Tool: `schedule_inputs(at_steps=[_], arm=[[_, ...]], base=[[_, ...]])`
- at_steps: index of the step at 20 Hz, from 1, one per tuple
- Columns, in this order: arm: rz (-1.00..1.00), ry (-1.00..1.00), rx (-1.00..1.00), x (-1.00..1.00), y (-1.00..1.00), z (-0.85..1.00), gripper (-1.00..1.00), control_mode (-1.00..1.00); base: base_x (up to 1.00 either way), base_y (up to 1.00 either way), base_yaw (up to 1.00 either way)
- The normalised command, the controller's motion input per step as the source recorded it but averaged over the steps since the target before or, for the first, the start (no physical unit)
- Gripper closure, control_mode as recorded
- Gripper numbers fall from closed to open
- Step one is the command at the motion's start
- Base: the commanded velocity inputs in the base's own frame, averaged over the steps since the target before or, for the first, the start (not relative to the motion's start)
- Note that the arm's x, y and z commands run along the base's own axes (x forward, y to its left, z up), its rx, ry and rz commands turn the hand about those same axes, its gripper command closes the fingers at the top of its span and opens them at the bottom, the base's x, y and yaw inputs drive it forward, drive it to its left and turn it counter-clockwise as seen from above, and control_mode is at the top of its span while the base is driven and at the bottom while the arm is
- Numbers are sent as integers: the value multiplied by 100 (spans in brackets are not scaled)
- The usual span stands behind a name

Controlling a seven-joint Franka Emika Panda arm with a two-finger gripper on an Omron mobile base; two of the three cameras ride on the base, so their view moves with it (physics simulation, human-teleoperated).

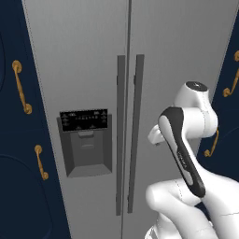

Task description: Grab a lemon wedge from the fridge and one ice cube from the ice bowl, and put them in the glass of lemonade.

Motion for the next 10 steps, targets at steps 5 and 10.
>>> schedule_inputs(at_steps=[5,10], arm=[[-4,0,0,32,0,0,-100,-100],[-3,0,0,19,0,0,-100,-100]], base=[[0,0,0],[0,0,0]])
